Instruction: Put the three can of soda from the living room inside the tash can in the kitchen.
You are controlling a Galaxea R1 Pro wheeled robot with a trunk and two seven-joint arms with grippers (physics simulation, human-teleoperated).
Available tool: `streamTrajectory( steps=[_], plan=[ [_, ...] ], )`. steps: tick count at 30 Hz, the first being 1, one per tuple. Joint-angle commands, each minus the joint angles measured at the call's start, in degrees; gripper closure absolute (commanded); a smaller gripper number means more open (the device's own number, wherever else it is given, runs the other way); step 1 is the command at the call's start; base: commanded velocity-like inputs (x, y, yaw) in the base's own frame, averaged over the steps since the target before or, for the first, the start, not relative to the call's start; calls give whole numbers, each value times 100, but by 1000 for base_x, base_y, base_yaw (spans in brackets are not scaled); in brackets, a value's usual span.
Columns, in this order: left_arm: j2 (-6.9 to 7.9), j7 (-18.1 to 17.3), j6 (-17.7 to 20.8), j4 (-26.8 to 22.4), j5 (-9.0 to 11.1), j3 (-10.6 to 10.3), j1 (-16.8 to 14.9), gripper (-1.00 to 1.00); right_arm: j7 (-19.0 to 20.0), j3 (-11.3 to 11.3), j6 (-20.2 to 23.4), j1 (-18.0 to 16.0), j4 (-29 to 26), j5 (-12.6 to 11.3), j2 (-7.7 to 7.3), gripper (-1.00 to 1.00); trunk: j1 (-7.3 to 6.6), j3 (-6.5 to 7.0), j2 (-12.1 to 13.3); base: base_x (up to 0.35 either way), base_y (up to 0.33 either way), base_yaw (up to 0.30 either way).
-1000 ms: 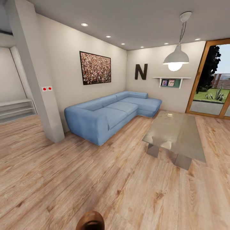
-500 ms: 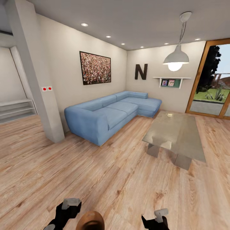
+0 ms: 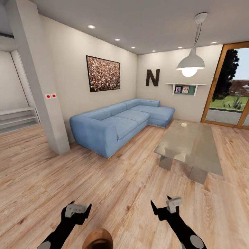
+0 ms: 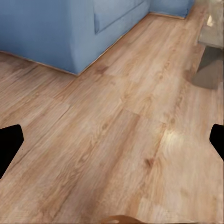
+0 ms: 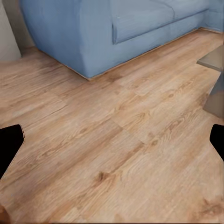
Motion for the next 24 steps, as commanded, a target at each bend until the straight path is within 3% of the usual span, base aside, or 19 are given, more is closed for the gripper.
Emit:
streamTrajectory(
  steps=[1, 4, 5, 6, 9, 13, 16, 24],
  plan=[
    [10, -125, -12, -120, 35, 3, 111, -100, 20, -1, 24, 198, -217, -5, -11, -100, 0, 0, 0, 0, 0, 0],
    [36, -417, -66, -348, 207, 105, 399, -100, 96, -4, 18, 774, -681, -18, -32, -100, 0, 0, 0, 0, 0, 0],
    [54, -643, -322, -404, 425, 496, 627, -100, 158, -71, -172, 1255, -956, -31, -61, -100, 0, 0, 0, 0, 0, 0],
    [57, -694, -422, -356, 457, 595, 659, -100, 167, -138, -224, 1324, -981, -35, -66, -100, 0, 0, 0, 0, 0, 0],
    [62, -859, -740, -54, 527, 810, 717, -100, 185, -428, -330, 1450, -970, -42, -69, -100, 0, 0, 0, 0, 0, 0],
    [60, -1071, -1007, 466, 578, 942, 745, -100, 198, -691, -395, 1518, -903, -40, -61, -100, 0, 0, 0, -27, 23, 0],
    [52, -1208, -1119, 817, 575, 1008, 755, -100, 201, -808, -422, 1545, -858, -46, -55, -100, 0, 0, 0, -51, 97, 0],
    [50, -1281, -1184, 1049, 561, 1053, 760, -100, 203, -857, -439, 1560, -829, -49, -19, -100, 0, 0, 0, -17, 216, 0]
  ],
)
